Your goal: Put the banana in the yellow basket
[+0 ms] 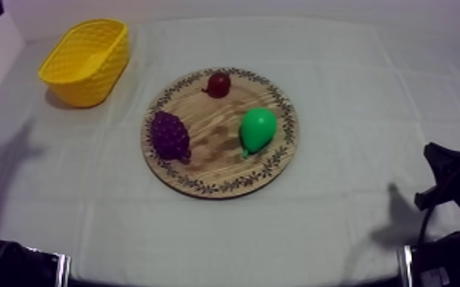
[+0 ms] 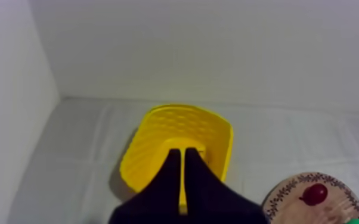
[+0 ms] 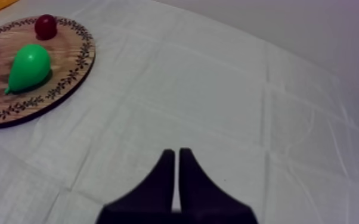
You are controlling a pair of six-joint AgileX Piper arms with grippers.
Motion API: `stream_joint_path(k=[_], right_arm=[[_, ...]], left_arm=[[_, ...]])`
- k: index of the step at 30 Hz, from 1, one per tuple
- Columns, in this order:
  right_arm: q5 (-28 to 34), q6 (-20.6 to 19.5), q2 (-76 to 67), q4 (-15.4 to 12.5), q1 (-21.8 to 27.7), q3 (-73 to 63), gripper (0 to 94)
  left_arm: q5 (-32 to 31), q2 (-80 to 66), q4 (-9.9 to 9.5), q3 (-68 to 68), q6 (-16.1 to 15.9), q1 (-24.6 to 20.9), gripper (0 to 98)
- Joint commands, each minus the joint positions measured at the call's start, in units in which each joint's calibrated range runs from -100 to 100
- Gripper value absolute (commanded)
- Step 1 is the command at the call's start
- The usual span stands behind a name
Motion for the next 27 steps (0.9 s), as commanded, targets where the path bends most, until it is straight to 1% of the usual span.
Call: stream_joint_path(k=[1, 4, 6, 12, 17, 19, 22, 27], right_arm=[[0.0, 0.03, -0.05, 0.02, -0.01, -0.03, 0.3], [0.0, 0.0, -0.05, 0.02, -0.01, -0.03, 0.3], [0.0, 0.02, -0.05, 0.02, -0.01, -0.03, 0.3], [0.0, 0.0, -0.05, 0.02, -0.01, -0.03, 0.3], [0.0, 0.0, -0.05, 0.02, -0.01, -0.03, 0.3], [0.0, 0.0, -0.05, 0.02, -0.01, -0.03, 0.3], [0.0, 0.0, -0.05, 0.02, -0.01, -0.03, 0.3], [0.0, 0.01, -0.05, 0.02, -0.01, -0.03, 0.3]], left_arm=[[-2.55, -10.84, 0.71, 13.11, -0.25, -1.0, 0.1], [-6.82, -15.44, 1.28, 22.55, -0.21, -1.86, 0.1], [-9.55, -18.18, 1.32, 28.57, 0.16, -1.99, 0.1], [-17.72, -25.06, 1.29, 44.78, 1.5, -0.95, 0.1], [-23.11, -29.55, 1.22, 54.4, 2.78, -0.12, 0.1], [-23.35, -31.3, 1.13, 55.98, 3.09, -0.01, 0.1], [-22.03, -34.01, 1.05, 56.97, 3.35, -0.02, 0.1], [-16.27, -39.77, 0.77, 57.49, 3.72, -0.81, 0.1]])
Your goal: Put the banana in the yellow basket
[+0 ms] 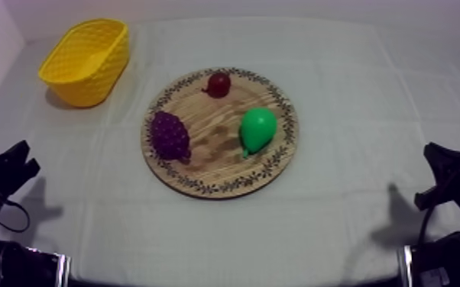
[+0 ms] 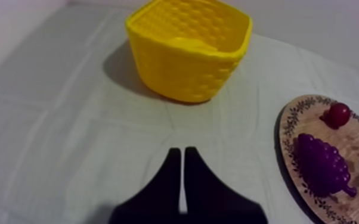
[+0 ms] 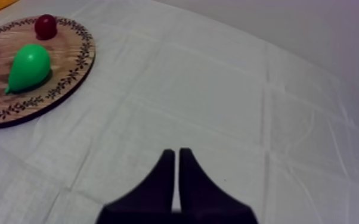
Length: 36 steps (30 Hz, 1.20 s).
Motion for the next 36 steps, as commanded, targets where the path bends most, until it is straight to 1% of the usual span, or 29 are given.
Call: stream_joint_path(k=[1, 2, 4, 6, 9, 13, 20, 28, 36], right_arm=[[0.0, 0.02, -0.05, 0.02, -0.01, -0.03, 0.3], [0.0, 0.03, -0.05, 0.02, -0.01, -0.03, 0.3], [0.0, 0.03, -0.05, 0.02, -0.01, -0.03, 0.3], [0.0, 0.03, -0.05, 0.02, -0.01, -0.03, 0.3], [0.0, 0.02, -0.05, 0.02, -0.01, -0.03, 0.3], [0.0, 0.0, -0.05, 0.02, -0.01, -0.03, 0.3], [0.0, 0.02, -0.05, 0.02, -0.01, -0.03, 0.3], [-0.05, 0.02, -0.05, 0.02, -0.01, -0.03, 0.3], [-0.51, 0.03, -0.05, -0.02, 0.01, -0.03, 0.3]], left_arm=[[4.06, -3.6, -0.1, 0.11, 0.18, -0.63, 0.1], [6.05, -5.23, -0.21, 0.13, 0.3, -1.05, 0.1], [10.15, -8.28, -1.91, 0.16, 1.92, -1.68, 0.1], [12.96, -10.52, -2.91, 0.18, 2.76, -1.71, 0.1], [15.59, -13.46, -3.58, 0.02, 2.98, -1.34, 0.1], [17.71, -17.03, -3.85, -0.18, 2.66, -0.86, 0.1], [18.69, -18.64, -3.92, -0.35, 3.11, -0.55, 0.1], [18.78, -18.77, -3.93, -0.37, 4.78, -0.52, 0.1], [18.78, -18.78, -3.97, -0.28, 5.45, -0.59, 0.1]])
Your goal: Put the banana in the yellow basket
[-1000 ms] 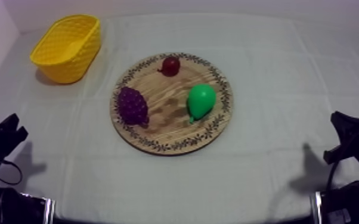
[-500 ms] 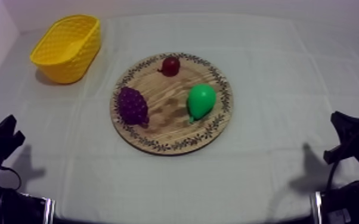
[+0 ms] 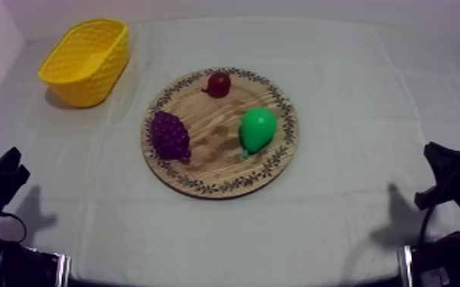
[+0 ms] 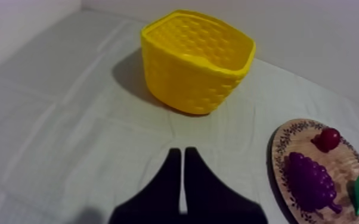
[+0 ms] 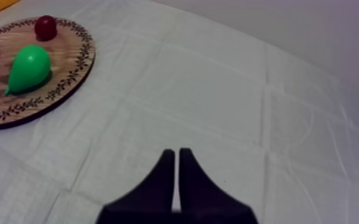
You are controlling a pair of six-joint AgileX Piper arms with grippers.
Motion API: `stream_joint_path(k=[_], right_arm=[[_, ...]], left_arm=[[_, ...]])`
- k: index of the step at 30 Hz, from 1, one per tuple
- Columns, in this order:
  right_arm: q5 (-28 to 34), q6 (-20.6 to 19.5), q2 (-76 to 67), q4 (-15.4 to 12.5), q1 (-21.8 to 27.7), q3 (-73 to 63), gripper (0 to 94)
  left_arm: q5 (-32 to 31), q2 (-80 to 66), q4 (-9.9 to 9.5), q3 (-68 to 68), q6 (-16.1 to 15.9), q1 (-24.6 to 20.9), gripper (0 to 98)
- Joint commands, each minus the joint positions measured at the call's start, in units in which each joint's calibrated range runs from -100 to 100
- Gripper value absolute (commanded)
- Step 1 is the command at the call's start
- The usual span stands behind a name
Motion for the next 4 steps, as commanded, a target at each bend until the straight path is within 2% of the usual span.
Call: stream_joint_path(k=[1, 4], right_arm=[[-0.21, 0.02, -0.05, -0.02, 0.0, -0.03, 0.3], [-0.23, 0.04, -0.05, -0.02, -0.01, -0.03, 0.3]], left_arm=[[0.0, -0.01, -0.03, 0.04, 0.15, -0.04, 0.1], [0.0, -0.01, -0.04, 0.05, 0.23, -0.04, 0.1]])
